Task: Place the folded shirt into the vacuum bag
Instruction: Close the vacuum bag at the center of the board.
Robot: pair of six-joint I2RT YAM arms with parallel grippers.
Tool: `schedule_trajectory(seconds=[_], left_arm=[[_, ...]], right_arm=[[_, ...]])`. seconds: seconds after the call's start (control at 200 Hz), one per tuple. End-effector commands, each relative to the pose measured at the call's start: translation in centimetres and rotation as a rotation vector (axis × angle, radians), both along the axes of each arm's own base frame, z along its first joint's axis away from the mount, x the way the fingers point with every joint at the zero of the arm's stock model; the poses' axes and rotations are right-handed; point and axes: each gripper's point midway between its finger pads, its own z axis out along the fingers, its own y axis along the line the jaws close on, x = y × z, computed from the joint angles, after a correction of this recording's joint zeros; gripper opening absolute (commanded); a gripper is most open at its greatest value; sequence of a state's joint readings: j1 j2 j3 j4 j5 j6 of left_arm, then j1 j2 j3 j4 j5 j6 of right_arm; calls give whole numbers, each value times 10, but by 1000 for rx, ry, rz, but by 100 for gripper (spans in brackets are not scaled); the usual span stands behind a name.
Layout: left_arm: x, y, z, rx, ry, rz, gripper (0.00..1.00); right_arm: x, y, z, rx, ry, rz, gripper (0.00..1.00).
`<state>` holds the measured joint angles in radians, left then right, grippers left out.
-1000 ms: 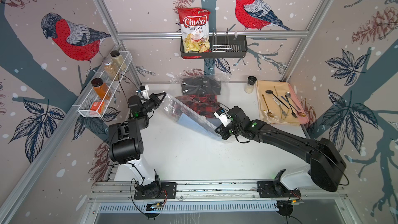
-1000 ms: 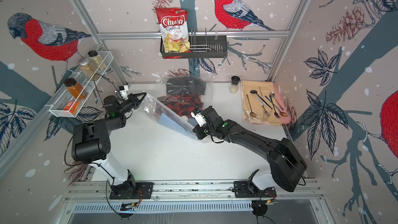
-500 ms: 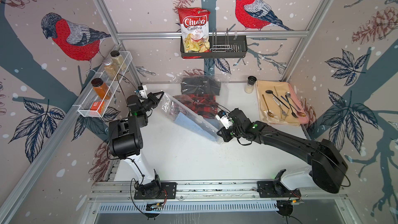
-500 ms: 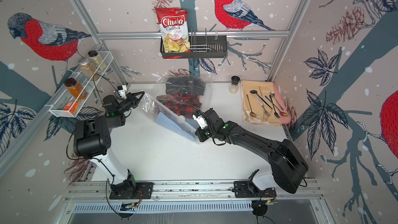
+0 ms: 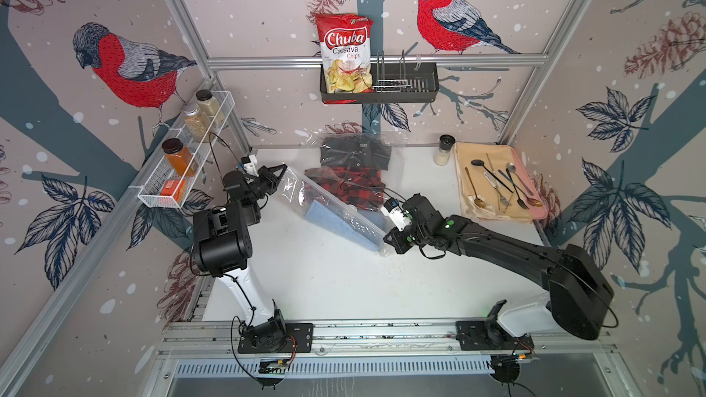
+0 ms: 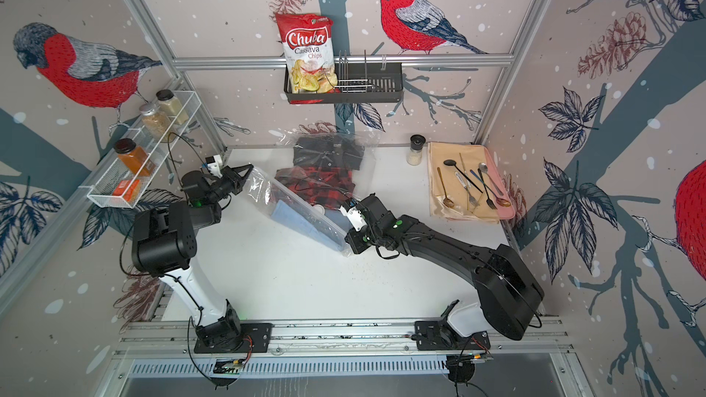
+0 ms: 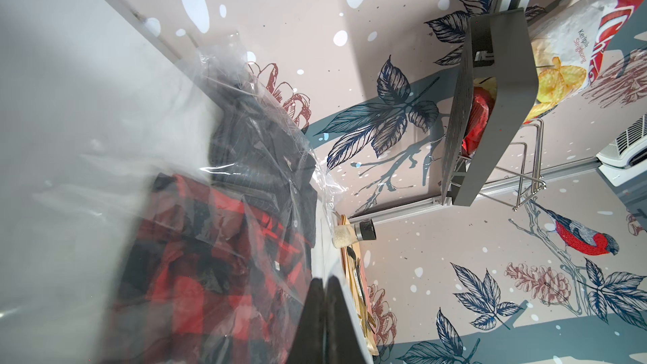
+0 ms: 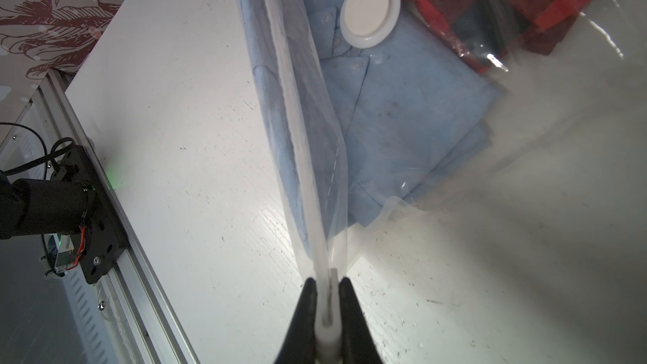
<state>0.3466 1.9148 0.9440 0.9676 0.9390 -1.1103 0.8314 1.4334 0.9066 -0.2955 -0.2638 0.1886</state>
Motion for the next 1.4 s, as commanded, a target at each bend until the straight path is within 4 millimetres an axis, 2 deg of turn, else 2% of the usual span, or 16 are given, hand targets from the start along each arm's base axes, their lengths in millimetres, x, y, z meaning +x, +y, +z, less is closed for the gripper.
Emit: schedule_trajectory(seconds=[0.0,0.76,0.916,1.036,1.101,1.166,1.226,1.316,1.391], left_arm=[[18,39,24,33,-116,208,0],[21,44,7,34,-90,199,0],[19,41,5,30,-89,180,0],[7,31,14,-9,-123,137,0],[-2,26,15,-17,-126,128,0],[-12,21,13,-17,-117,119,0],[-20,17,12,-13,-108,111,0],[-30,15,10,11,-85,117,20],[-35,16,13,69,-58,140,31]], right_arm=[[-28,-28,-29,-145,135,-2,0],[-36,-28,-39,-168,161,20,0],[-30,-25,-36,-162,149,18,0],[-18,-16,-21,-121,120,-2,17],[-7,-10,-7,-84,95,-22,32],[4,-5,10,-37,70,-43,36],[13,-2,26,9,48,-60,44],[26,-2,47,70,20,-89,49],[37,-6,58,114,15,-122,50]])
